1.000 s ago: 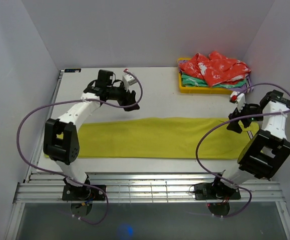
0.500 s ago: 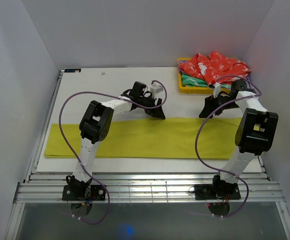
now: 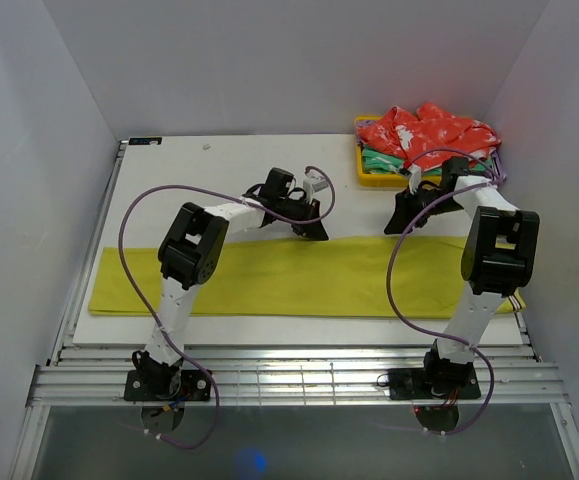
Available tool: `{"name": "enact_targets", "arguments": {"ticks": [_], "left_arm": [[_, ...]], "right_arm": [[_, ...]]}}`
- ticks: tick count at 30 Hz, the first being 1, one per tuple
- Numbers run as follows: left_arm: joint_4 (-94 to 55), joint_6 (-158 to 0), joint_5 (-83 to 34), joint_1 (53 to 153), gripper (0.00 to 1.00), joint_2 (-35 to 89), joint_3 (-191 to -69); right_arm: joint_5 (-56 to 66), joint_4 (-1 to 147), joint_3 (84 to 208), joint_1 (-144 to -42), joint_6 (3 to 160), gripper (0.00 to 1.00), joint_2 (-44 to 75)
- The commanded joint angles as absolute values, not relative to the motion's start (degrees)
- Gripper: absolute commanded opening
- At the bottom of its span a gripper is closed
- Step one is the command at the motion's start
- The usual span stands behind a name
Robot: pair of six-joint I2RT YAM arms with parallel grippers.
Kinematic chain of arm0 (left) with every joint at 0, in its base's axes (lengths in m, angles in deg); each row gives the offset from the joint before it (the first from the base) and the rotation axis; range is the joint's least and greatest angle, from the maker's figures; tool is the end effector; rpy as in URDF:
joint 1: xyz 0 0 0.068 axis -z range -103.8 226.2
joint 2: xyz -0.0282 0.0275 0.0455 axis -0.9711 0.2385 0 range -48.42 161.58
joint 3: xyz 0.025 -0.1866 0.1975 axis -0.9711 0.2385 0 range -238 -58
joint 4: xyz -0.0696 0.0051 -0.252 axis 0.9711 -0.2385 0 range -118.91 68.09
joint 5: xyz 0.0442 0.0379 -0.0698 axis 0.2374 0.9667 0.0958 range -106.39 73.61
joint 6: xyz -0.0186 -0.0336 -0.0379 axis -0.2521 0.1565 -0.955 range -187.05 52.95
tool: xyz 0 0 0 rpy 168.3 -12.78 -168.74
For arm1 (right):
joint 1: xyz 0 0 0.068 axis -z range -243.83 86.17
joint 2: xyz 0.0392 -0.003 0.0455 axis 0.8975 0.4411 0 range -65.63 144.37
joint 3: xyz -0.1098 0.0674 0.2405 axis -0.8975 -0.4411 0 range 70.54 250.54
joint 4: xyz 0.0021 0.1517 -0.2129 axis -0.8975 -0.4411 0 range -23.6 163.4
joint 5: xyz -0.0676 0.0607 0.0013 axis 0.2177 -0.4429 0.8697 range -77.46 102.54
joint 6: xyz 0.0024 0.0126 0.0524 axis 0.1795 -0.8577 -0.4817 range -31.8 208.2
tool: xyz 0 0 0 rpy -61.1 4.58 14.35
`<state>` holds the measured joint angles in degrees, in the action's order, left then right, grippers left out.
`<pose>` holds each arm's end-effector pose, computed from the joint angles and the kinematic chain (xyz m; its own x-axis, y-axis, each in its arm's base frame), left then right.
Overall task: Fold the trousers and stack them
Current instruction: Fold the trousers
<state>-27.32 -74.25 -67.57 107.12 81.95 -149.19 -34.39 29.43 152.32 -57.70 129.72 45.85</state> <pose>0.4039 -0.2742 0.1388 -0.6975 0.3261 -0.6381 0.7164 0.2959 -0.6318 0.3873 -0.0155 0.1955 -0.6274 -0.3878 -0.6753 -0.7308 0.5927 0.3386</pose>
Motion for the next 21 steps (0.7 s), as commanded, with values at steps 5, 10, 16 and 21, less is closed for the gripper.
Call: {"name": "enact_targets", "arguments": {"ticks": [5,10,16,21], "left_arm": [[-26.74,-67.22,-69.74,110.65,0.0,69.54,-142.47],[-26.57,-64.32,-68.25,111.09,0.09,66.9,-140.0],[-29.29,-62.3,-67.02,111.09,0.06,64.7,-139.47],[-26.84,-65.11,-64.03,111.09,0.2,61.98,-137.71]], "right_arm": [[-35.54,21.45,150.09,-61.98,139.26,0.72,43.7],[-32.63,24.44,149.2,-63.48,140.22,0.65,43.7],[-31.93,17.86,149.74,-63.74,147.86,0.27,43.62],[-29.91,20.48,142.02,-63.83,151.92,0.11,36.68]]}}
